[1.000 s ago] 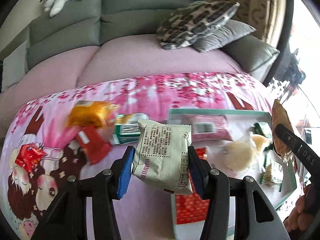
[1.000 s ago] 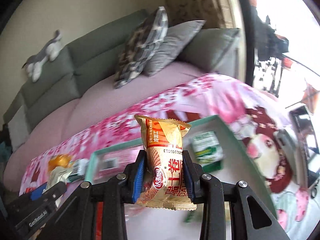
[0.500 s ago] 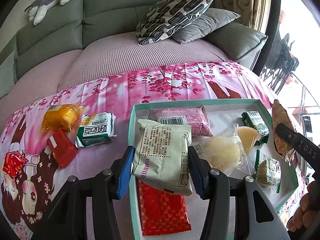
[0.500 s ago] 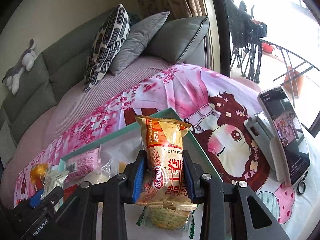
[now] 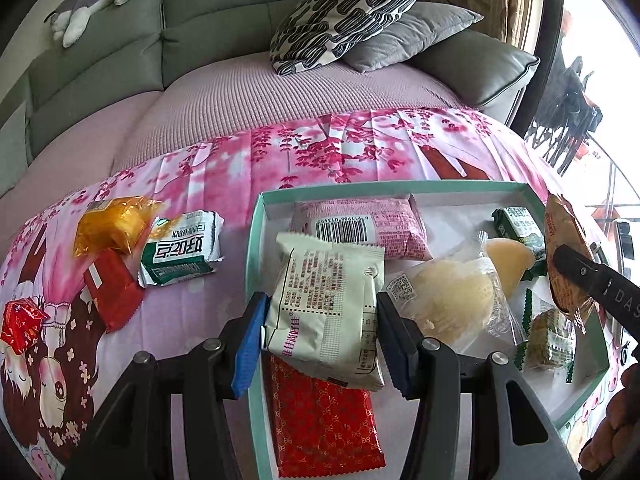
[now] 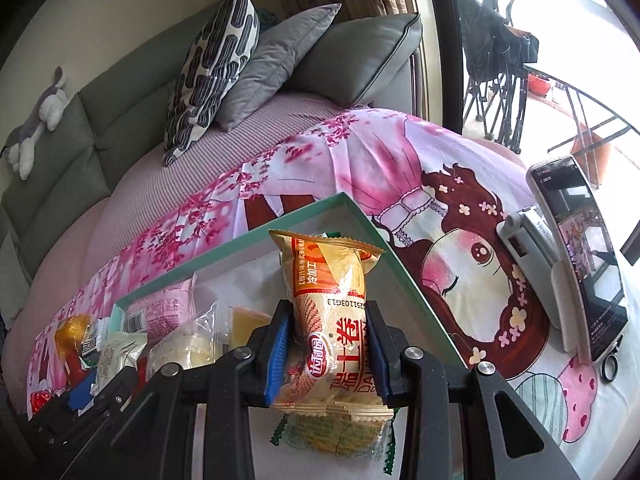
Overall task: Organize snacks
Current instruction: 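Carry the white pack and yellow bread bag into the tray and release both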
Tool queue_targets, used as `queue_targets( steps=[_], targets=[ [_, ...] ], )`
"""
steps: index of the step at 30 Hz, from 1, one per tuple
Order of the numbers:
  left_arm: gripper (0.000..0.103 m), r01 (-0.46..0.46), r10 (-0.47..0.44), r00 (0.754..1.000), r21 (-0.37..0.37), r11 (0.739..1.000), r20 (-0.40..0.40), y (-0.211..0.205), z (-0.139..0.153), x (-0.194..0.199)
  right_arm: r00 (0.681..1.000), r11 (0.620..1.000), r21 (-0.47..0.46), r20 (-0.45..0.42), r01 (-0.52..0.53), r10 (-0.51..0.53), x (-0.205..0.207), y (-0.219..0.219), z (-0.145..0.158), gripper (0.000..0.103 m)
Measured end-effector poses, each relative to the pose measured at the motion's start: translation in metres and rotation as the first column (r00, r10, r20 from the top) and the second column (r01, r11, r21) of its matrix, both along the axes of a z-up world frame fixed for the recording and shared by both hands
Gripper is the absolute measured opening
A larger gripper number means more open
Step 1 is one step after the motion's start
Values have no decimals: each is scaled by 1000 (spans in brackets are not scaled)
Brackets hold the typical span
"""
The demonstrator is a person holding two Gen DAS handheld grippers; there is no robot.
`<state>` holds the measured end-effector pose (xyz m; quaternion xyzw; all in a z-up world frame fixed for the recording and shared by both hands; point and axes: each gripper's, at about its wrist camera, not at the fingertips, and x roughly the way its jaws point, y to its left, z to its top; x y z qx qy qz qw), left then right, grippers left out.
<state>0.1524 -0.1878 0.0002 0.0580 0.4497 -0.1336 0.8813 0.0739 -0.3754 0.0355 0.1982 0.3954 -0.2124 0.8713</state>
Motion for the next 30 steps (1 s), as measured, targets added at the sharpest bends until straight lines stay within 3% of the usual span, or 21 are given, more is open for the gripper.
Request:
queue_targets(
  steps=[12, 14, 17, 19, 22, 30],
  targets=[
    [60, -5, 5, 1000, 1, 1000, -17, 4, 8, -1, 999, 1000, 5, -43, -28, 28, 5, 7, -4, 39],
    [60, -13, 12, 1000, -1, 1000, -17, 5, 10, -2, 998, 999, 7, -54, -36, 36, 6, 9, -6, 43],
    [60, -31, 31, 999, 2, 1000, -21, 8, 13, -2, 996, 999, 10, -66, -50, 51, 8, 11, -7, 57],
    [61, -46, 46, 999, 3, 999, -18, 11, 15, -3, 996, 998, 3, -68, -56, 56, 8, 13, -6, 61],
    [76, -67, 67, 998, -3, 998, -15, 15, 19, -2, 996, 998, -15, -69, -64, 63, 9, 15, -3, 72],
    [82, -160, 161, 986, 15, 987, -39, 31, 14, 5, 994, 994, -59, -61, -92, 89, 11, 22, 1, 100]
  ],
)
